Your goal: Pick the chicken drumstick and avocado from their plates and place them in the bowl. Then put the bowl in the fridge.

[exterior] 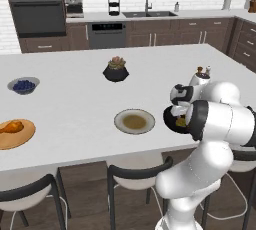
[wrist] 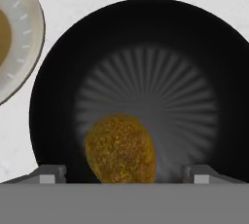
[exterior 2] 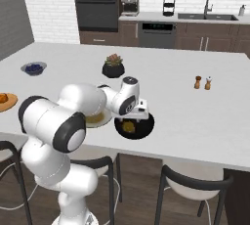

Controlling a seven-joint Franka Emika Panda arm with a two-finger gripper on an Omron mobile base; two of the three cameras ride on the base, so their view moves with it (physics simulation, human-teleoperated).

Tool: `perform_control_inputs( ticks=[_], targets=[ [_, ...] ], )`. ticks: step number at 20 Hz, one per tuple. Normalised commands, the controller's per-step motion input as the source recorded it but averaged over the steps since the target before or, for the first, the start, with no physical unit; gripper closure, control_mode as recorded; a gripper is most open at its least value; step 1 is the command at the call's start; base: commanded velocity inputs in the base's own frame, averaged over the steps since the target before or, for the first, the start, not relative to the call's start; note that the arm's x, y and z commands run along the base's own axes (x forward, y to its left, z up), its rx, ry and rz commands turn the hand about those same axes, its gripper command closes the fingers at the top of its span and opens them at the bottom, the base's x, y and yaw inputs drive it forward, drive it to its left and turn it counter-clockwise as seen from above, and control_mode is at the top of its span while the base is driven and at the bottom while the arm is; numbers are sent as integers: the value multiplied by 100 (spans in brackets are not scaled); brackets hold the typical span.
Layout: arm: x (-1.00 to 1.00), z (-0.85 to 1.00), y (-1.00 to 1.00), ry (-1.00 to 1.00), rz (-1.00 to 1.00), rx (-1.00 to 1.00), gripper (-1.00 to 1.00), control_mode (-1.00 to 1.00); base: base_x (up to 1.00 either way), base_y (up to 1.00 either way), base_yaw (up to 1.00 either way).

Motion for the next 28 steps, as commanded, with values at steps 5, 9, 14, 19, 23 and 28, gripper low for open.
perform_control_inputs(
  ticks=[5,9,14,19,23,28],
  targets=[
    [14,5,-2,0,0,0,-100,-100,0,0,0],
    [-12,47,1,0,-8,-12,-100,-100,0,0,0],
    [-34,44,15,1,-29,-21,-100,-100,0,0,0],
    [-60,61,8,-3,-21,9,-100,-100,0,0,0],
    [-89,65,42,-2,-1,21,-100,-100,0,0,0],
    [-95,50,80,0,7,9,-100,-100,0,0,0]
  ],
)
